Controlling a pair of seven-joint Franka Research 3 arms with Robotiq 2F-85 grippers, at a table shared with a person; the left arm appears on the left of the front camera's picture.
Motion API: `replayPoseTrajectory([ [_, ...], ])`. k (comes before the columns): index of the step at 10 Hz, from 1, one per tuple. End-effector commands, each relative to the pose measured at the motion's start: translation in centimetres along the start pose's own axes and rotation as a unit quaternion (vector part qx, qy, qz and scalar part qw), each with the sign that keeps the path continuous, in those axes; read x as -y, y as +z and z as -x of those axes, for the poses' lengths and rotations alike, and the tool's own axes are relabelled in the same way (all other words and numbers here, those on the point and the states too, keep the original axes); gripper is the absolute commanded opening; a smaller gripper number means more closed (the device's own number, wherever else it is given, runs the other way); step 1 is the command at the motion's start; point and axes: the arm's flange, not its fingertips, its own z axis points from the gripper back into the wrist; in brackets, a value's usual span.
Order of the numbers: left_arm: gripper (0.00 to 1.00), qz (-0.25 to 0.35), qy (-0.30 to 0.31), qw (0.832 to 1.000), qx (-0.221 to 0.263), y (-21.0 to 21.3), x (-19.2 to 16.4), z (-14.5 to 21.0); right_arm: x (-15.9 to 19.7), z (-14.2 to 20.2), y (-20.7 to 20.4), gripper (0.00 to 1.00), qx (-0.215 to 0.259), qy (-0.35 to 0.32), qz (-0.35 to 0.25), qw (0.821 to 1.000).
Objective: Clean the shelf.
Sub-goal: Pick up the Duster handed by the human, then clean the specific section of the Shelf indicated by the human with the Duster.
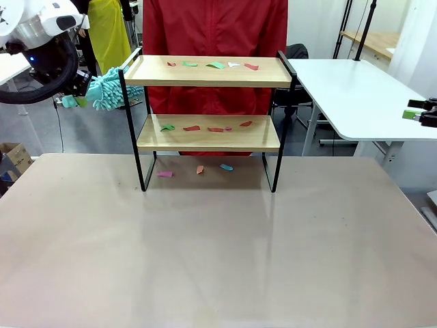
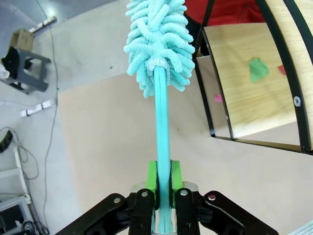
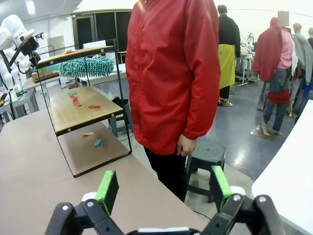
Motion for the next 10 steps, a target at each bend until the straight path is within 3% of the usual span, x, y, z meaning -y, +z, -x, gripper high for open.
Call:
replayPoseTrajectory([
  [1,0.00,-0.003,-0.001,1.000,0.008,0.1,0.0,-0.1,-0.1,-0.2,-0.1,1.00,0.001,0.001,0.000,1.000],
  [4,0.00,-0.003,-0.001,1.000,0.008,0.1,0.0,-0.1,-0.1,-0.2,-0.1,1.00,0.001,0.001,0.000,1.000],
  [5,0.13,0.000,0.000,1.000,0.000,0.0,0.0,0.0,-0.1,-0.2,-0.1,1.00,0.001,0.001,0.000,1.000],
  [8,0.13,-0.016,-0.038,0.999,0.007,4.8,-7.2,1.1,-0.1,-0.2,-0.1,1.00,0.001,0.001,0.000,1.000],
  [10,0.13,-0.047,-0.113,0.992,-0.014,8.6,-11.2,2.8,-0.1,-0.2,-0.1,1.00,0.001,0.001,0.000,1.000],
])
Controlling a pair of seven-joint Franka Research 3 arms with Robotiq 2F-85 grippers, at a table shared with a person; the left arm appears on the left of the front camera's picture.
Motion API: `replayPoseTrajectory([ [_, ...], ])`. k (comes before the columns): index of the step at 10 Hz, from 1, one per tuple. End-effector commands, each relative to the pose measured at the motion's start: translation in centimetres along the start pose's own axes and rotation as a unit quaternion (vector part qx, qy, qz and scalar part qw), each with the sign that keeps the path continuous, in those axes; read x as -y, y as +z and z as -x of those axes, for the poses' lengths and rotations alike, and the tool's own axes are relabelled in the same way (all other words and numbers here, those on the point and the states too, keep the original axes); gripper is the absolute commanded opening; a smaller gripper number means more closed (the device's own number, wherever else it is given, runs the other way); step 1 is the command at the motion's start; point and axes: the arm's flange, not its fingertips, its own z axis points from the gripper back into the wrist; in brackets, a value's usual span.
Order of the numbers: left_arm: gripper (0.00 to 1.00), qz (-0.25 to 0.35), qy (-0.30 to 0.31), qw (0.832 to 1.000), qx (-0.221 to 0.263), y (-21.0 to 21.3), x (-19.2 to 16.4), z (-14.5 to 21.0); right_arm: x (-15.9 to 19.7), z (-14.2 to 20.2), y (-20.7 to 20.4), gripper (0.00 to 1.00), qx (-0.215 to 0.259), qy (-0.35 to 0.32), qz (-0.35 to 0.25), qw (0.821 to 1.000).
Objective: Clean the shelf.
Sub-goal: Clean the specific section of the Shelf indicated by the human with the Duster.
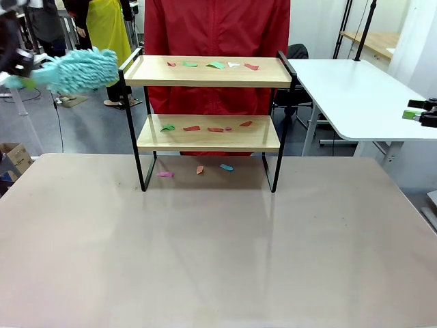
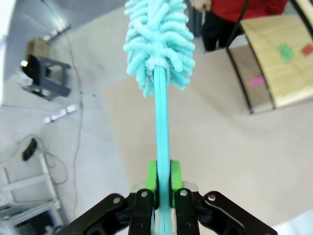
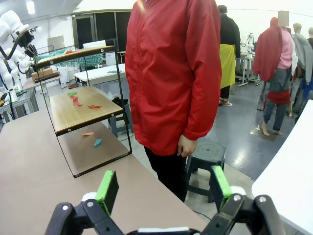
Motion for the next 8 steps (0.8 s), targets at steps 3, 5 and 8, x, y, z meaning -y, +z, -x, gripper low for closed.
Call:
replayPoseTrajectory([
  [3,0.13,-0.022,-0.213,0.975,-0.062,6.9,-3.8,3.1,-0.1,-0.2,-0.1,1.00,0.001,0.001,0.000,1.000],
  [5,0.13,0.007,-0.314,0.946,-0.082,9.6,-4.3,4.5,-0.1,-0.2,-0.1,1.00,0.001,0.001,0.000,1.000],
  [8,0.13,0.026,-0.497,0.860,-0.111,9.8,-3.2,6.1,-0.1,-0.2,-0.1,1.00,0.001,0.001,0.000,1.000],
])
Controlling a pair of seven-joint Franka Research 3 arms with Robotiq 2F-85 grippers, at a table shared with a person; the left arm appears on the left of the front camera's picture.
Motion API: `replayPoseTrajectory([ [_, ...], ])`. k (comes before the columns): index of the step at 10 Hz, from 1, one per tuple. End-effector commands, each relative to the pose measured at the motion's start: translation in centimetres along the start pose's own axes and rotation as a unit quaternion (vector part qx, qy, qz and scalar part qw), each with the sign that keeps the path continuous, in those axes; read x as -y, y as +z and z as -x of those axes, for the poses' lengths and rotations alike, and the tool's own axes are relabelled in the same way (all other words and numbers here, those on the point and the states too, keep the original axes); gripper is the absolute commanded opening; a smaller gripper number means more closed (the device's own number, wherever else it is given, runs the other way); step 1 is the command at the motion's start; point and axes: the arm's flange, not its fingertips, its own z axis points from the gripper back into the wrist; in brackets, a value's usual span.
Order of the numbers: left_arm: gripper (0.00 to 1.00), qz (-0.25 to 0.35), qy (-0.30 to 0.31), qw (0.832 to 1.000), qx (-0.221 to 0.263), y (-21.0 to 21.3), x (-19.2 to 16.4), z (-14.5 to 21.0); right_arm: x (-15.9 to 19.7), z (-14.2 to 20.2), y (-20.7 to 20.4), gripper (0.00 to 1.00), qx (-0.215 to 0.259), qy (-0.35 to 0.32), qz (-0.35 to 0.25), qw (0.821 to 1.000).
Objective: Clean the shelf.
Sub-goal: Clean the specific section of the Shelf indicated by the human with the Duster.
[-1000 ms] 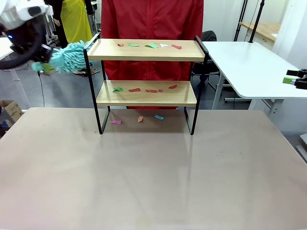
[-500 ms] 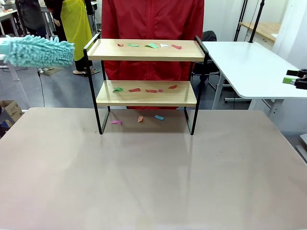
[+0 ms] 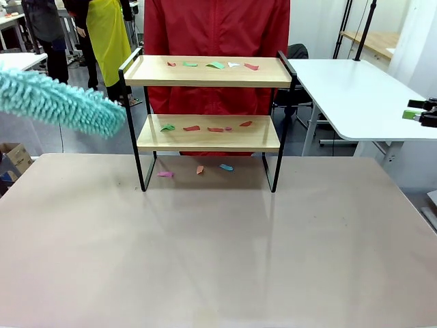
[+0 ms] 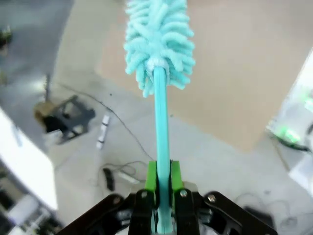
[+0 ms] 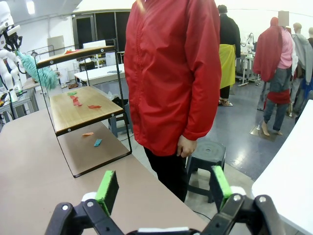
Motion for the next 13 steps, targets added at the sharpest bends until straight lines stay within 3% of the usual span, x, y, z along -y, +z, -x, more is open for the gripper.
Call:
replayPoseTrajectory([
  [1,0.13,-0.016,-0.112,0.993,-0.028,-0.5,1.5,0.3,-0.1,-0.2,-0.1,1.00,0.001,0.001,0.000,1.000],
  [4,0.13,-0.001,-0.224,0.972,-0.066,0.1,6.2,-2.2,-0.1,-0.2,-0.1,1.00,0.001,0.001,0.000,1.000],
  [5,0.13,-0.009,-0.298,0.951,-0.082,-0.6,7.9,-3.0,-0.1,-0.2,-0.1,1.00,0.001,0.001,0.000,1.000],
  [6,0.13,0.000,-0.288,0.952,-0.108,-0.9,8.7,-3.7,-0.1,-0.2,-0.1,1.00,0.001,0.001,0.000,1.000],
  [9,0.13,0.062,-0.282,0.952,-0.099,-3.0,9.8,-4.7,-0.1,-0.2,-0.1,1.00,0.001,0.001,0.000,1.000],
  [10,0.13,0.066,-0.261,0.959,-0.086,-3.4,9.6,-5.5,-0.1,-0.2,-0.1,1.00,0.001,0.001,0.000,1.000],
  [11,0.13,0.048,-0.287,0.951,-0.102,-2.4,10.0,-5.0,-0.1,-0.2,-0.1,1.00,0.001,0.001,0.000,1.000],
  [13,0.13,0.048,-0.287,0.951,-0.102,-2.4,10.0,-5.0,-0.1,-0.2,-0.1,1.00,0.001,0.001,0.000,1.000],
])
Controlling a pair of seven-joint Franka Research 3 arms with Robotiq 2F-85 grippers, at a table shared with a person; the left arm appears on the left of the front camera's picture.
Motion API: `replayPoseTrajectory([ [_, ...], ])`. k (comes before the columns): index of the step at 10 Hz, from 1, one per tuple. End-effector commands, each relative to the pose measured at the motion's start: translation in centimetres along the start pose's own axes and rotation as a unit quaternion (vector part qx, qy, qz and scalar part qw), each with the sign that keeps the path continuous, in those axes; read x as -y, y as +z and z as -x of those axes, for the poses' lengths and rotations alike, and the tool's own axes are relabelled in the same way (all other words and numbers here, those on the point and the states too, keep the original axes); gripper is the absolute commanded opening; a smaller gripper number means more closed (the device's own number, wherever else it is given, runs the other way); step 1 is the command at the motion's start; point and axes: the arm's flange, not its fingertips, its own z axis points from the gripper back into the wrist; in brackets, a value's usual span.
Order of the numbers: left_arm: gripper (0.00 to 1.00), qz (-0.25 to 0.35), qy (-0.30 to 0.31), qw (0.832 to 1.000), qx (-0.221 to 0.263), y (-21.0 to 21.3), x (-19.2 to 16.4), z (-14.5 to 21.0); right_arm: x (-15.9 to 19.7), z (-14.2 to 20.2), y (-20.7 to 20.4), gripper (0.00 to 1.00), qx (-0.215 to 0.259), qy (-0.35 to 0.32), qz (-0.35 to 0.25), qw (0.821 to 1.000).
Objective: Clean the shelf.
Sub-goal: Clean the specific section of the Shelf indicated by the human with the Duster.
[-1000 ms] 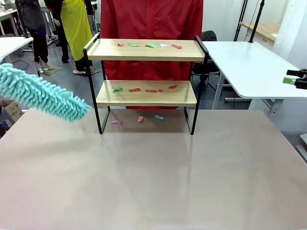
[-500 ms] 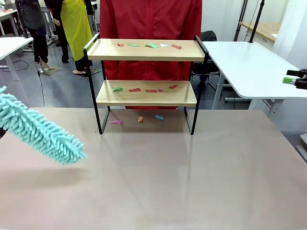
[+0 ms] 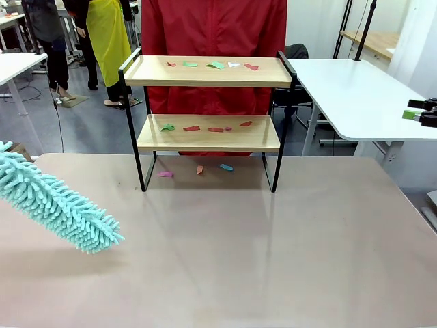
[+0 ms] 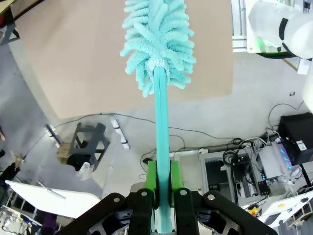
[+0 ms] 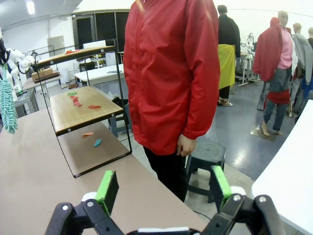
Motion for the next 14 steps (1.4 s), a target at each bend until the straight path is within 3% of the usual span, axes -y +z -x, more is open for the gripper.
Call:
replayPoseTrajectory([
  [1,0.13,-0.006,-0.001,1.000,-0.004,0.52,0.29,0.35,-0.14,-0.20,-0.12,1.00,0.000,0.001,0.000,1.000],
  [14,0.13,-0.006,-0.001,1.000,-0.004,0.52,0.29,0.35,-0.14,-0.20,-0.12,1.00,0.000,0.001,0.000,1.000],
])
